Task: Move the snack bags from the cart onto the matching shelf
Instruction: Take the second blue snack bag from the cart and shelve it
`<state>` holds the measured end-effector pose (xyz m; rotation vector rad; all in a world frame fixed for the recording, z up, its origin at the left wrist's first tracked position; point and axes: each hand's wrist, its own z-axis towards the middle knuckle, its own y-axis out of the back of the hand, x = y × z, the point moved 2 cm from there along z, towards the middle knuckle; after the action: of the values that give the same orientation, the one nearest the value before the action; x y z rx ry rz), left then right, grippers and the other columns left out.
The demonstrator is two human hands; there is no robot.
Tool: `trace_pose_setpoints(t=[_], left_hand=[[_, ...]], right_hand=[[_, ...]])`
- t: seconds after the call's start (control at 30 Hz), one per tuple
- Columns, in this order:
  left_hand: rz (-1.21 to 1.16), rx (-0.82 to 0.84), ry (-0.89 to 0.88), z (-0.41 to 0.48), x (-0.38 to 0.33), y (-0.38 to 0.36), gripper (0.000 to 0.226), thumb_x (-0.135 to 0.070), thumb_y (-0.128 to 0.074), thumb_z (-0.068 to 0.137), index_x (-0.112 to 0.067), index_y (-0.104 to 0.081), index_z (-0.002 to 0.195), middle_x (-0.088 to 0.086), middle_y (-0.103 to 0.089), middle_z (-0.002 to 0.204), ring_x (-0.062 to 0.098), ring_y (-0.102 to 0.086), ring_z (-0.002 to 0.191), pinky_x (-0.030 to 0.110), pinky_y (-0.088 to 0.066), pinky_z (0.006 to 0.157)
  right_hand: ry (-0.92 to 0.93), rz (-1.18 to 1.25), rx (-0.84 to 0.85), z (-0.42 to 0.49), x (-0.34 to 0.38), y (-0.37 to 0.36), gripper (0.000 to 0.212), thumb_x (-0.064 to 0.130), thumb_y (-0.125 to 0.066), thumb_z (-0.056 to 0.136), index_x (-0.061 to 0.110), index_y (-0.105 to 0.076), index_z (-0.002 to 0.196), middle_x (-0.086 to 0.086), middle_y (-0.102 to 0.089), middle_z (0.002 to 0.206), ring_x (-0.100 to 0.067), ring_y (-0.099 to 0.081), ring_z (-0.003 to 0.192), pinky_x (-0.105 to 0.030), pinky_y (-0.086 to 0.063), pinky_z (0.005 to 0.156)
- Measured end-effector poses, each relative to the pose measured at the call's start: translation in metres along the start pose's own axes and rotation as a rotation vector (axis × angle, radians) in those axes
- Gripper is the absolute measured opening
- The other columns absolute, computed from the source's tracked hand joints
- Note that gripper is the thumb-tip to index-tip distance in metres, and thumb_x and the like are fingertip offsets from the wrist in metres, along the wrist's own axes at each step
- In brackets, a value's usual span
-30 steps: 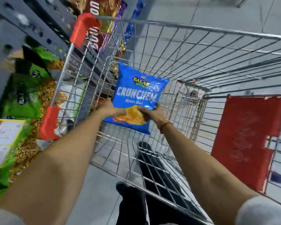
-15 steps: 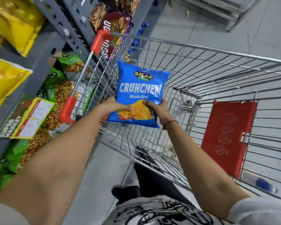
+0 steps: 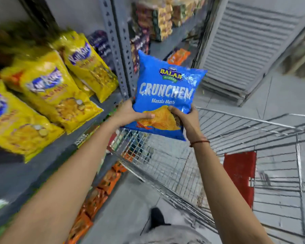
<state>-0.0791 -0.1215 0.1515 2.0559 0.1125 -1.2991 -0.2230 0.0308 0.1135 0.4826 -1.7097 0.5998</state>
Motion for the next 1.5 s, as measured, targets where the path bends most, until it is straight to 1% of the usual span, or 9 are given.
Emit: trace_pose_setpoints(t=[0.23, 0.57, 0.77, 0.9, 1.03, 1.1, 1.17, 1.27, 1.5], left_hand=[[0.096, -0.338, -0.170, -0.084, -0.078, 0.088, 0.072, -0.045, -0.082, 0.059, -0.016, -0.053, 0.118, -0.001, -0.061, 0.112, 0.017, -0.058, 0.104, 0.032, -0.047, 0.083], [0.212, -0.867, -0.379, -0.242, -0.158, 0.202, 0.076, -0.050, -0.081, 0.058, -0.014, -0.052, 0.119, 0.005, -0.062, 0.122, 0.021, -0.056, 0.111, 0.017, -0.032, 0.069], [0.170, -1.088, -0.441, -0.326, -0.166, 0.254, 0.070, -0.049, -0.083, 0.055, -0.016, -0.055, 0.109, -0.002, -0.064, 0.108, 0.013, -0.059, 0.097, 0.027, -0.045, 0.077], [0.153, -1.221, -0.433, -0.375, -0.151, 0.284, 0.063, -0.044, -0.083, 0.058, -0.019, -0.055, 0.108, -0.007, -0.062, 0.103, 0.012, -0.059, 0.094, 0.028, -0.046, 0.077], [0.096, -1.278, -0.348, -0.413, -0.122, 0.311, 0.073, -0.049, -0.084, 0.053, -0.021, -0.054, 0.114, -0.009, -0.063, 0.108, 0.010, -0.060, 0.098, 0.027, -0.048, 0.082], [0.082, -1.294, -0.300, -0.428, -0.107, 0.324, 0.083, -0.060, -0.078, 0.043, -0.023, -0.055, 0.114, -0.007, -0.065, 0.112, 0.011, -0.062, 0.100, 0.034, -0.052, 0.086], [0.054, -1.299, -0.259, -0.441, -0.092, 0.337, 0.087, -0.062, -0.077, 0.041, -0.023, -0.054, 0.116, -0.006, -0.065, 0.115, 0.012, -0.063, 0.101, 0.038, -0.053, 0.088], [0.006, -1.320, -0.191, -0.452, -0.073, 0.355, 0.086, -0.055, -0.082, 0.043, -0.020, -0.053, 0.117, -0.003, -0.064, 0.114, 0.015, -0.063, 0.102, 0.033, -0.053, 0.083], [-0.053, -1.433, -0.053, -0.449, -0.031, 0.380, 0.078, -0.043, -0.086, 0.054, -0.015, -0.053, 0.119, 0.004, -0.063, 0.120, 0.022, -0.059, 0.107, 0.039, -0.050, 0.090]], right_hand=[[0.319, 0.066, 0.136, -0.040, 0.119, -0.061, 0.043, 0.013, -0.081, 0.068, 0.015, -0.061, 0.107, -0.008, -0.072, 0.104, -0.029, -0.069, 0.098, -0.046, -0.057, 0.088], [0.589, 0.293, 0.419, -0.126, 0.266, -0.171, 0.035, 0.011, -0.076, 0.062, 0.019, -0.062, 0.094, 0.013, -0.076, 0.077, -0.006, -0.070, 0.074, -0.024, -0.057, 0.069], [0.709, 0.343, 0.602, -0.178, 0.321, -0.244, 0.034, 0.008, -0.079, 0.067, 0.015, -0.062, 0.095, 0.011, -0.076, 0.078, -0.009, -0.070, 0.075, -0.024, -0.056, 0.069], [0.704, 0.319, 0.708, -0.201, 0.331, -0.300, 0.041, 0.012, -0.084, 0.063, 0.015, -0.061, 0.097, 0.007, -0.077, 0.086, -0.012, -0.071, 0.081, -0.028, -0.058, 0.072], [0.634, 0.234, 0.789, -0.231, 0.326, -0.353, 0.115, 0.046, -0.091, 0.046, 0.011, -0.036, 0.141, -0.015, -0.043, 0.146, -0.029, -0.048, 0.131, -0.048, -0.047, 0.104], [0.625, 0.177, 0.835, -0.243, 0.319, -0.378, 0.109, 0.038, -0.087, 0.061, 0.011, -0.027, 0.147, -0.013, -0.033, 0.152, -0.021, -0.045, 0.131, -0.036, -0.048, 0.102], [0.633, 0.145, 0.880, -0.254, 0.313, -0.401, 0.092, 0.036, -0.086, 0.064, 0.013, -0.040, 0.140, -0.011, -0.047, 0.144, -0.015, -0.056, 0.120, -0.027, -0.055, 0.086], [0.669, 0.131, 0.964, -0.265, 0.309, -0.432, 0.046, 0.022, -0.083, 0.070, 0.023, -0.059, 0.109, 0.000, -0.069, 0.111, -0.007, -0.069, 0.098, -0.033, -0.059, 0.085], [0.702, 0.007, 1.031, -0.267, 0.294, -0.484, 0.082, 0.034, -0.083, 0.070, 0.013, -0.042, 0.137, -0.004, -0.058, 0.135, -0.021, -0.057, 0.121, -0.047, -0.048, 0.103]])
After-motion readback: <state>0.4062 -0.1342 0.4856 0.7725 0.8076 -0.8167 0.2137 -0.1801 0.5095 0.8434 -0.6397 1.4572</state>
